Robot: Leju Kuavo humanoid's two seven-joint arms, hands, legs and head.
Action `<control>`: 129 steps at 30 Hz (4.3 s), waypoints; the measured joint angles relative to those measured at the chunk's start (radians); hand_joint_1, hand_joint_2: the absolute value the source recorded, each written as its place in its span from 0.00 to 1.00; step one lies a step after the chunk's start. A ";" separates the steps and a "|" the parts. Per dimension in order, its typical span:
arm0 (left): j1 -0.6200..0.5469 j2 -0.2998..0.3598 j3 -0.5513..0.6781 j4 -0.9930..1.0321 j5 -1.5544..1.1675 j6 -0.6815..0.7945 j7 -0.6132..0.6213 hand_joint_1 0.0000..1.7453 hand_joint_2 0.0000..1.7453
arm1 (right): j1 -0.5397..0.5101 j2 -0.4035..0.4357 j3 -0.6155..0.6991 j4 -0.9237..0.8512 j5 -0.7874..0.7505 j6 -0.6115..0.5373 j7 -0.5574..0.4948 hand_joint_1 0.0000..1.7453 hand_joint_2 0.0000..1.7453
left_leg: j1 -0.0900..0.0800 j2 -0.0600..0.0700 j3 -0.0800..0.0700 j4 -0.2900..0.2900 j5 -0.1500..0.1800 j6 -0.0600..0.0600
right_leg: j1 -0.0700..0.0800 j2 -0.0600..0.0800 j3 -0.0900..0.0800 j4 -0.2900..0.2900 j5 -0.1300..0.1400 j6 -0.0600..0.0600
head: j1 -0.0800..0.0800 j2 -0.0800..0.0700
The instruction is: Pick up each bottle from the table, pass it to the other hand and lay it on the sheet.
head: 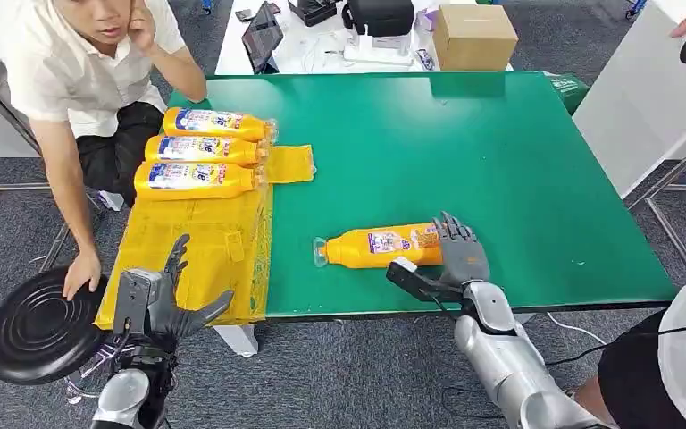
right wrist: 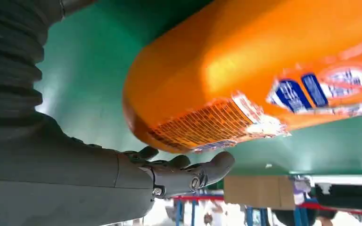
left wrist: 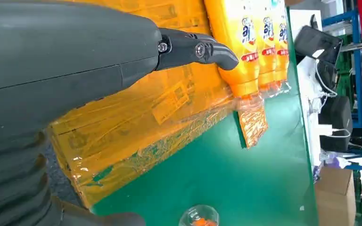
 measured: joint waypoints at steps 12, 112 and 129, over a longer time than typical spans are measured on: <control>-0.022 -0.002 -0.023 0.029 0.018 -0.018 0.010 0.00 1.00 | -0.036 0.027 0.000 0.049 0.001 -0.011 -0.006 0.00 1.00 | 0.000 0.000 0.000 0.000 0.000 0.000 | 0.000 0.000 0.000 0.000 0.000 0.000 | 0.000 0.000; 0.000 -0.005 -0.176 0.001 0.600 -0.306 -0.051 0.00 1.00 | 0.035 0.324 -0.087 0.041 -0.777 0.481 -0.508 1.00 1.00 | 0.000 0.002 0.002 0.000 0.000 0.000 | 0.000 0.000 0.001 0.000 0.000 0.000 | 0.000 0.000; -0.054 -0.014 -0.181 0.092 0.628 -0.253 -0.024 0.00 1.00 | 0.045 0.392 0.085 0.057 -0.789 0.456 -0.490 1.00 1.00 | 0.000 0.000 0.001 0.000 0.000 0.000 | 0.000 0.000 0.001 0.000 0.000 0.000 | 0.000 0.000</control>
